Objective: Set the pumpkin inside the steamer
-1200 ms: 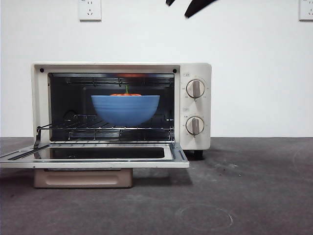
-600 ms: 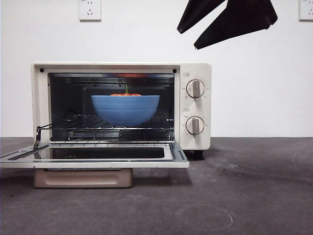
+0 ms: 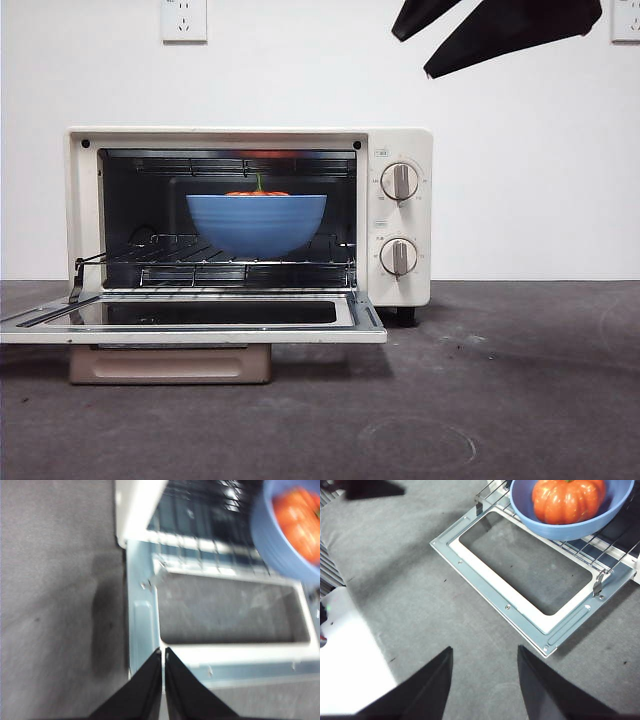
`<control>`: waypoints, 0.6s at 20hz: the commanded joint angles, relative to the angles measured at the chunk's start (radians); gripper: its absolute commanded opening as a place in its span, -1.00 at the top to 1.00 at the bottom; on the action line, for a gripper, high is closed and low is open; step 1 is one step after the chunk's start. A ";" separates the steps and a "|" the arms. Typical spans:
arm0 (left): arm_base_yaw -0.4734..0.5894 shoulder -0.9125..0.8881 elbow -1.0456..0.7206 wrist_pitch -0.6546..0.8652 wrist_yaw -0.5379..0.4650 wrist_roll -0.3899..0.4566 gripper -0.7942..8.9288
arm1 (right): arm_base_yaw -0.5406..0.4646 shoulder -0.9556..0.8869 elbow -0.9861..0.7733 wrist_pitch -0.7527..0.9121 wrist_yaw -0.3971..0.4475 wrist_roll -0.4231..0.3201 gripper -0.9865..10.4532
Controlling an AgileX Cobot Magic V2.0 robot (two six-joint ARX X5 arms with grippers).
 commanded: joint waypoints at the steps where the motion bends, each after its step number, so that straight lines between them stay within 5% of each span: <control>1: 0.078 0.132 0.008 0.061 0.102 0.026 0.81 | 0.008 -0.009 0.009 -0.010 -0.002 -0.021 0.47; 12: 0.124 0.578 0.008 0.286 0.183 0.085 0.81 | 0.008 -0.053 0.009 -0.055 -0.002 -0.023 0.47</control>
